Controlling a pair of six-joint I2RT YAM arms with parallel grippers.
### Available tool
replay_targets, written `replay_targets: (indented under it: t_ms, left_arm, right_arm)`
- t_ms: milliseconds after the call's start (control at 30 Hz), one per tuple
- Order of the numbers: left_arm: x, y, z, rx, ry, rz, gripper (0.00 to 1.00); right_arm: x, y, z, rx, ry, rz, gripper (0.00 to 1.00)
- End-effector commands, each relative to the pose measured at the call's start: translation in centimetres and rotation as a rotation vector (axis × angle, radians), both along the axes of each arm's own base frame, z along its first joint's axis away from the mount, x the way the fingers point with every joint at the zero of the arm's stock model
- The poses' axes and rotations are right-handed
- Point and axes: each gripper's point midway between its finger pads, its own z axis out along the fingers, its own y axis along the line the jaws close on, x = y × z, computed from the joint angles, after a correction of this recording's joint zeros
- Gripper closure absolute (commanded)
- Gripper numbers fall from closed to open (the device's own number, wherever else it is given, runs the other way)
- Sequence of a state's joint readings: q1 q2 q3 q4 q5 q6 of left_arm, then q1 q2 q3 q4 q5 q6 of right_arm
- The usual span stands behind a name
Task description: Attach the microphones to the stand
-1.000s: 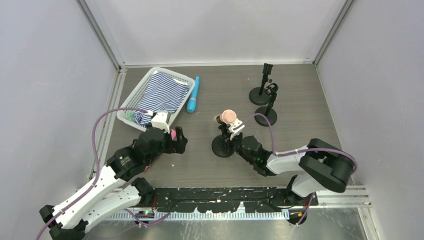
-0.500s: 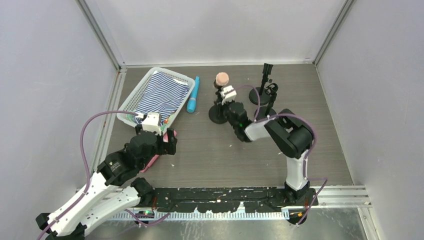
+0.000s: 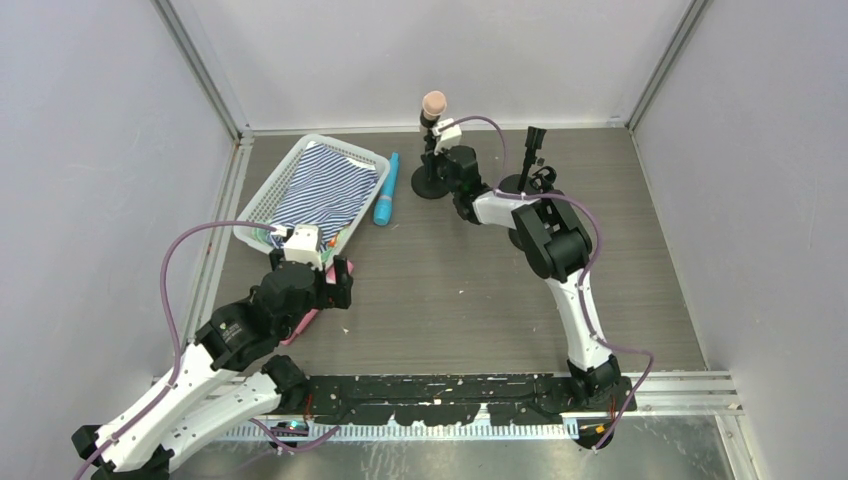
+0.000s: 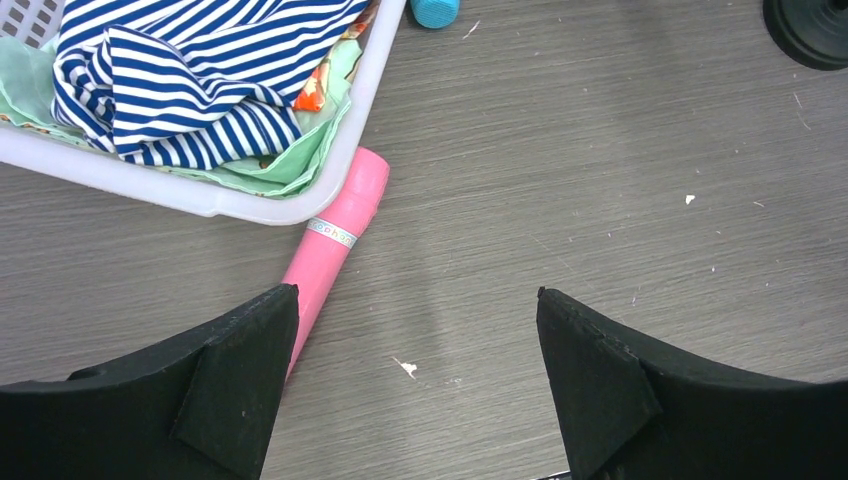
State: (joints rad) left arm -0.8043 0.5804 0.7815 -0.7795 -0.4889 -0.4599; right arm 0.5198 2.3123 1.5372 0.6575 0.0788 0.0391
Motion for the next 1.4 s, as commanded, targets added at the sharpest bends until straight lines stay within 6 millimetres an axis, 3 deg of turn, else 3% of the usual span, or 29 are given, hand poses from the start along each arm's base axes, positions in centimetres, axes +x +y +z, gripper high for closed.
replay_targets:
  t_ms: [0, 67, 333, 467, 633, 700, 800, 967, 1367]
  left_arm:
    - [0.3, 0.3, 0.3, 0.009, -0.018, 0.017, 0.1]
    - [0.3, 0.3, 0.3, 0.009, -0.017, 0.016, 0.1]
    - [0.4, -0.1, 0.2, -0.003, -0.015, 0.002, 0.09]
    - [0.5, -0.1, 0.2, -0.007, -0.024, 0.006, 0.09]
    - [0.4, -0.2, 0.3, -0.009, -0.021, 0.003, 0.09]
    - [0.4, -0.2, 0.3, -0.01, -0.02, -0.002, 0.08]
    - [0.3, -0.3, 0.4, -0.013, -0.021, -0.007, 0.08]
    - [0.3, -0.5, 0.5, -0.02, -0.024, -0.018, 0.08]
    - [0.2, -0.5, 0.7, -0.023, -0.033, -0.026, 0.07]
  right_arm:
    - [0.2, 2.0, -0.3, -0.017, 0.023, 0.075, 0.82]
    - [-0.1, 1.9, 0.2, -0.002, 0.021, 0.073, 0.63]
    - [-4.6, 0.3, 4.2, 0.073, 0.035, 0.098, 0.33]
    - [-7.5, -1.1, 6.2, 0.107, 0.063, 0.09, 0.31]
    - [-11.6, -2.1, 5.3, 0.131, 0.192, 0.042, 0.31]
    - [-13.2, -1.4, 4.8, 0.155, 0.242, 0.03, 0.31]
    - [-15.2, 1.1, 4.8, 0.22, 0.289, 0.037, 0.3]
    - [-15.5, 4.2, 4.6, 0.367, 0.357, -0.042, 0.3]
    - [-11.9, 6.9, -0.5, 0.545, 0.489, -0.229, 0.28]
